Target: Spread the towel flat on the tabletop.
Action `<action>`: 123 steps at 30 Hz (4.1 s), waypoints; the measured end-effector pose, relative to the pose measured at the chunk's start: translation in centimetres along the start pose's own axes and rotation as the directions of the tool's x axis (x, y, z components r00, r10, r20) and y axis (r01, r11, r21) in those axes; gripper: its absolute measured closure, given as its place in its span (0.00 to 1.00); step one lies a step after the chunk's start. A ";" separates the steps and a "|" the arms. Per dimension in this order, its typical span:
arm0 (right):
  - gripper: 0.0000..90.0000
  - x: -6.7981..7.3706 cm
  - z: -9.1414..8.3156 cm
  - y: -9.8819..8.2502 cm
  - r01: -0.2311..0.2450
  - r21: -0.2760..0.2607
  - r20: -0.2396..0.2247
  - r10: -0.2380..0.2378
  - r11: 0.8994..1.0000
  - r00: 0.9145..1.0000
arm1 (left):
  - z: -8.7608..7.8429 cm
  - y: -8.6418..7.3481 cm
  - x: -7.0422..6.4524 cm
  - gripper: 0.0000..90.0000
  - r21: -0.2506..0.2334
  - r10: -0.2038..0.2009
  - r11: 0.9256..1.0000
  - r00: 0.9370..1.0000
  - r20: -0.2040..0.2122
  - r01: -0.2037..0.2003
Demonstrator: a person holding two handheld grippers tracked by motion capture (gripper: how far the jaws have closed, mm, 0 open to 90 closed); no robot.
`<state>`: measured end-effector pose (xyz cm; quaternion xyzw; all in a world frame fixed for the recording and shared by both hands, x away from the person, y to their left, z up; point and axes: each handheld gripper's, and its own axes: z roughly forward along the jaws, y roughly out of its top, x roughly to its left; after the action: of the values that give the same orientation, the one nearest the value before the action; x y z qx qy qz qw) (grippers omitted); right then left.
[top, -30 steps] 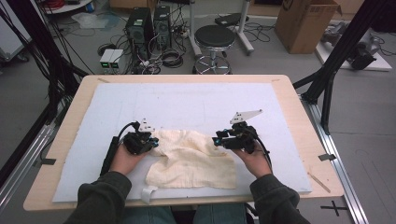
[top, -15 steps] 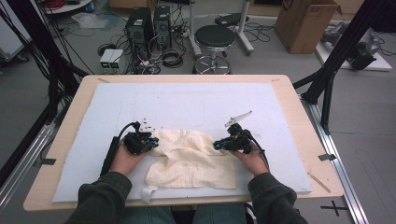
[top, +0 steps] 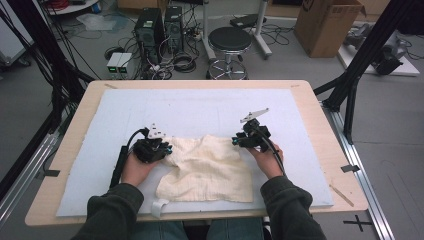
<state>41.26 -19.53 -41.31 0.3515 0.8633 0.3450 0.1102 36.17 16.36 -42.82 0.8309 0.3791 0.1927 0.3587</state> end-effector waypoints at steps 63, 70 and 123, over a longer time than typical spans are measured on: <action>0.55 1.8 -5.4 -3.6 0.081 -0.153 -0.098 -0.096 0.985 0.991 | -5.0 -0.8 -0.6 0.60 -0.222 0.034 0.975 0.995 0.091 -0.013; 0.56 4.8 -5.7 -6.7 0.135 -0.146 -0.173 -0.159 0.980 0.972 | -7.3 -3.2 -2.0 0.58 -0.255 0.054 0.967 0.988 0.146 -0.016; 0.69 6.5 -5.9 -9.4 0.167 -0.131 -0.283 -0.199 0.977 0.938 | -6.9 -6.5 -4.4 0.75 -0.135 0.135 0.986 0.948 0.289 -0.099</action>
<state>28.94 -22.96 -42.96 0.2081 0.8797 0.4266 0.0303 26.11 19.06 -43.21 0.8487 0.2585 0.1087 0.4483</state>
